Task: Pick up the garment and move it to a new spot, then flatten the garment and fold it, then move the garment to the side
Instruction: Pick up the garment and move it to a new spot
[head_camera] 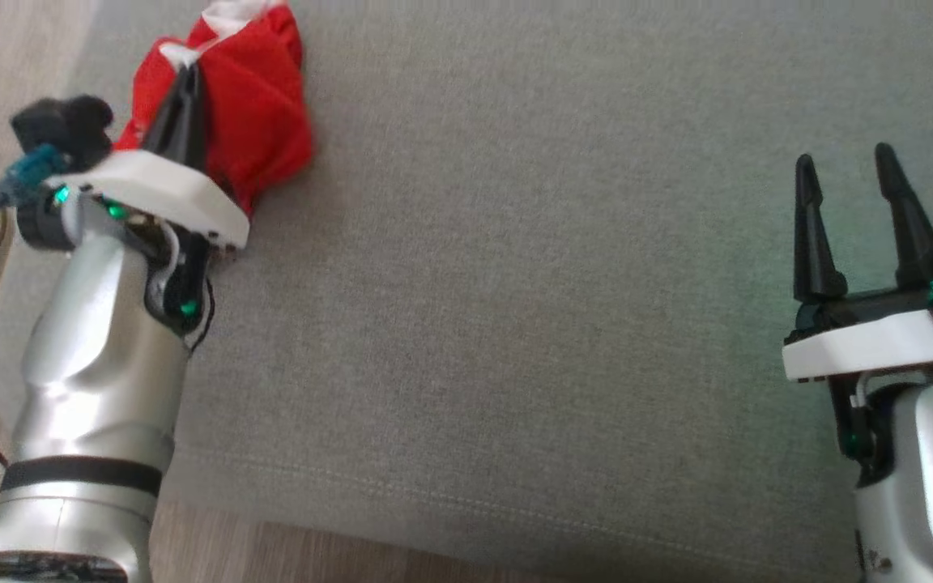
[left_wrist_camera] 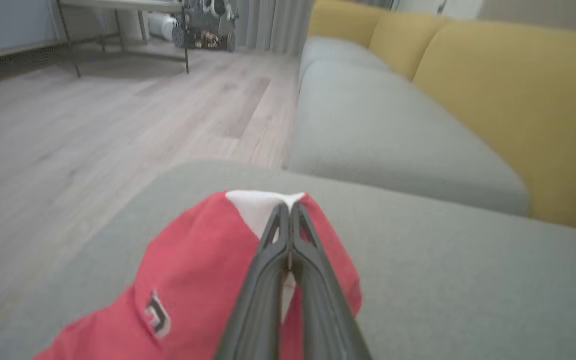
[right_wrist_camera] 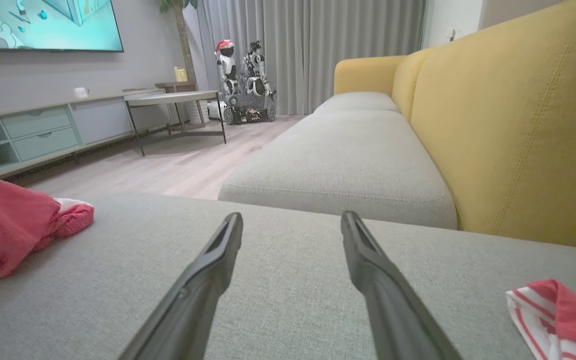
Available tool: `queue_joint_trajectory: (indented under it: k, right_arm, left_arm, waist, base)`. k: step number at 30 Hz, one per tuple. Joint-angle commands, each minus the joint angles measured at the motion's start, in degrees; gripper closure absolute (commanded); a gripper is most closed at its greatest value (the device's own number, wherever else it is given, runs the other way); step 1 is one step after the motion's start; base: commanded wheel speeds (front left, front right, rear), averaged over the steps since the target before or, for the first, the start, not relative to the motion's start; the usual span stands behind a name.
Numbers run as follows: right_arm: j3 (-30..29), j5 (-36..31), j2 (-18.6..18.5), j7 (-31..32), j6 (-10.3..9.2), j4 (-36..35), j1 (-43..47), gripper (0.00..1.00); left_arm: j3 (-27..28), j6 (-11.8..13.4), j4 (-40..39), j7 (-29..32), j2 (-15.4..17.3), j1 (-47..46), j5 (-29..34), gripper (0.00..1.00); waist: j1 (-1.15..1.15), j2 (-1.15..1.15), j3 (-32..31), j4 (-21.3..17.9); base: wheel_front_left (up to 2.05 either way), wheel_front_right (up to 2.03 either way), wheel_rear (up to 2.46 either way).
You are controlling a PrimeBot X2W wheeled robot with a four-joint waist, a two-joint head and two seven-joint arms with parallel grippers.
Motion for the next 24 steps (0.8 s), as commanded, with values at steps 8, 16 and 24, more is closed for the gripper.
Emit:
queue_joint_trajectory:
  k: [8,16,24]
  right_arm:
    - [1.96,1.56,1.96,-3.04,0.37,1.13,0.07,0.00]
    - [3.83,3.25,2.82,-5.50,0.37,3.55,-1.24,0.00]
    - [6.96,7.10,2.96,-7.79,0.37,5.63,-3.75,0.00]
  left_arm:
    - [1.97,-0.65,-20.04,3.18,2.29,-0.33,-4.61,1.00]
    - [-1.84,2.80,-37.75,13.67,-1.39,-2.24,-6.07,1.00]
    - [-6.24,6.95,-39.64,19.48,-3.20,-8.12,-3.53,1.00]
  waist:
    - [0.00,0.00,-6.70,-4.75]
    - [0.00,0.00,-7.52,-11.95]
    - [0.00,0.00,-5.08,-19.79]
  base:
    - [0.00,0.00,0.00]
    - [0.00,0.00,0.00]
    - [0.00,0.00,0.00]
